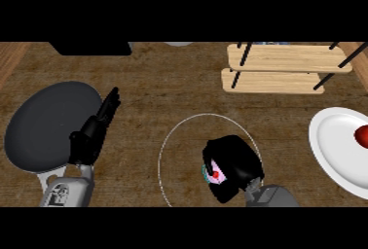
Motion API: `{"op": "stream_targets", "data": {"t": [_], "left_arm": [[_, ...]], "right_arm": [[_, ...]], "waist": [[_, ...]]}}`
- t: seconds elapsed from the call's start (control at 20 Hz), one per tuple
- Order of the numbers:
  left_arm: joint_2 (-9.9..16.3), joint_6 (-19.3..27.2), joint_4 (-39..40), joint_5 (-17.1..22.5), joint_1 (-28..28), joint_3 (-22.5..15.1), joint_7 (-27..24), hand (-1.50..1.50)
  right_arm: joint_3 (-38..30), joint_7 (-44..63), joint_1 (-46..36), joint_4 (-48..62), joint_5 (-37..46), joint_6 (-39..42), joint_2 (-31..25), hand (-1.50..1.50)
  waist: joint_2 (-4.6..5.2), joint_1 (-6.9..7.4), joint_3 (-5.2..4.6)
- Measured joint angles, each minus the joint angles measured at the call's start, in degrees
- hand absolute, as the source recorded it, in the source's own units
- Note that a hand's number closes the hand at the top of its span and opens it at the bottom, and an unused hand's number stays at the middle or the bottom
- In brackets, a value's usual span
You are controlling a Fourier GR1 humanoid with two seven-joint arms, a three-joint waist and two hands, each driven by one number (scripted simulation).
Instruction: Pick the cupcake from the placemat and place it in the tiered shelf
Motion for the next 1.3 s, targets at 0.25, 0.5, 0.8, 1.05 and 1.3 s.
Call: {"op": "stream_targets", "data": {"t": [0.25, 0.5, 0.8, 1.05, 1.3], "left_arm": [[-0.36, 0.42, 0.42, -0.58, -0.19, -0.30, -0.27, 0.00], [-0.53, 0.10, 0.39, -0.26, -0.39, -0.28, 0.46, 0.00], [-0.16, -0.02, 0.98, -0.13, -1.90, 0.41, 0.93, 0.00], [-0.50, 0.37, 2.70, -0.59, -1.48, 0.48, -1.04, 0.00], [-1.18, 1.21, 1.83, -1.19, -0.84, 0.01, -0.93, 0.00]], "right_arm": [[1.63, 17.26, -0.16, 1.22, -1.17, -9.73, 2.53, 1.50], [8.11, 32.62, -3.61, -0.45, -4.41, -21.75, 3.27, 1.50], [12.12, 39.63, -9.03, -6.60, -5.76, -35.66, 3.43, 1.50], [13.03, 44.74, -15.24, -12.74, -1.54, -36.68, 3.22, 1.50], [10.68, 48.53, -20.15, -17.42, 4.73, -33.67, 3.02, 1.50]], "waist": [[0.11, 0.44, 0.03], [0.15, 0.72, 0.05], [0.09, 0.56, 0.05], [-0.01, 0.16, 0.01], [-0.20, -0.24, -0.02]]}}
